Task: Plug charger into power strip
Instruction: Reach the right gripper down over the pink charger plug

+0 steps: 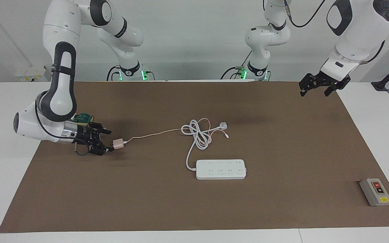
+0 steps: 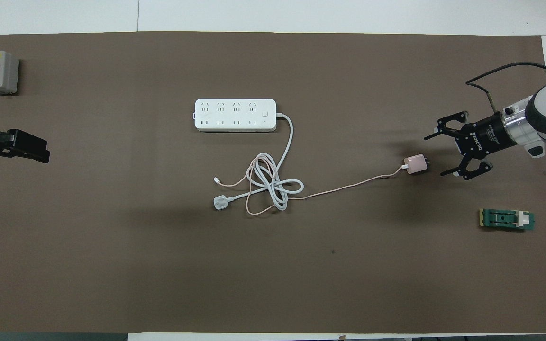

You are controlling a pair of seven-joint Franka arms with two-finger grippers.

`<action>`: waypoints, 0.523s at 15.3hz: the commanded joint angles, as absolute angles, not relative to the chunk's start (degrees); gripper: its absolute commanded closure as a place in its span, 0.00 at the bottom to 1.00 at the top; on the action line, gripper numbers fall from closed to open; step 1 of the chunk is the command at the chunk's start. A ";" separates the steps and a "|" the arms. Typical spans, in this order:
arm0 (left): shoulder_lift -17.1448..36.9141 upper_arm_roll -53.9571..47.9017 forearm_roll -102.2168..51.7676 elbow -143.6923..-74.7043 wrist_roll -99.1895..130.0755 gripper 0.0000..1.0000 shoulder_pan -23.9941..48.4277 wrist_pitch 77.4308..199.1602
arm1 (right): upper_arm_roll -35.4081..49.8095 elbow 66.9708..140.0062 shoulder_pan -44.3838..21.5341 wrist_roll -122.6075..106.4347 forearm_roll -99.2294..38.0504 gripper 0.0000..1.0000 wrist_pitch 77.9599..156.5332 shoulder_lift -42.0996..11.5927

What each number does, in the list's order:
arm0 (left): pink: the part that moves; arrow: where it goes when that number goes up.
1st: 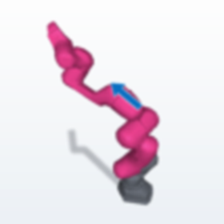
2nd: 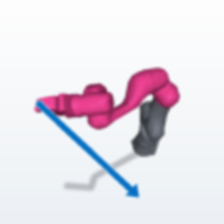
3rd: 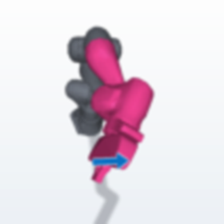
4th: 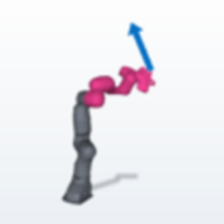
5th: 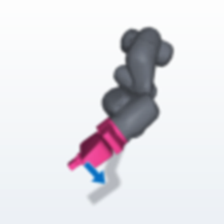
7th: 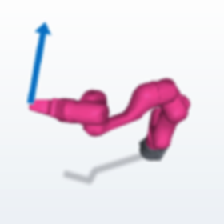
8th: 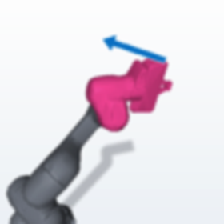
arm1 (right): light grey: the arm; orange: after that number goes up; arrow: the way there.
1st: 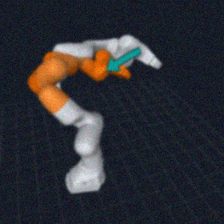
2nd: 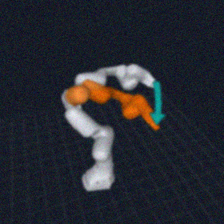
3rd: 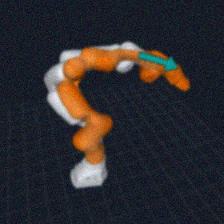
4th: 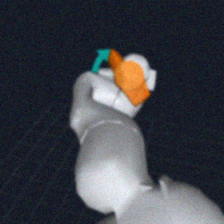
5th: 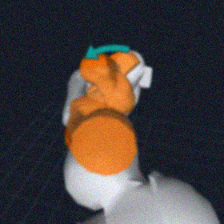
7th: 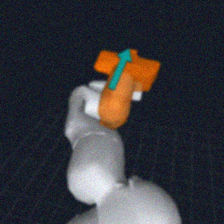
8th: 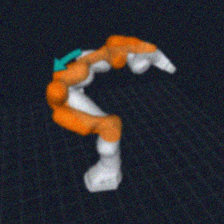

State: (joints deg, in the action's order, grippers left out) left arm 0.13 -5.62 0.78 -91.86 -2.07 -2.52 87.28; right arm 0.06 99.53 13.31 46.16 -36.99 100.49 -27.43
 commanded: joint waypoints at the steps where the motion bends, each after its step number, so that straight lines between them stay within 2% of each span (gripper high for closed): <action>1: -1.49 -6.50 0.70 -93.07 -2.37 0.00 -2.90 88.07 | 0.61 100.20 13.80 48.08 -39.55 0.00 101.78 -28.30; 5: -1.67 -6.59 -0.08 -93.60 -2.20 0.00 -2.81 88.77 | 0.62 102.74 13.54 47.38 -39.55 0.00 103.35 -28.83; 8: -1.76 -6.59 -7.80 -94.48 0.07 0.00 -2.81 90.25 | 0.70 104.68 13.18 45.44 -39.55 0.00 105.64 -28.74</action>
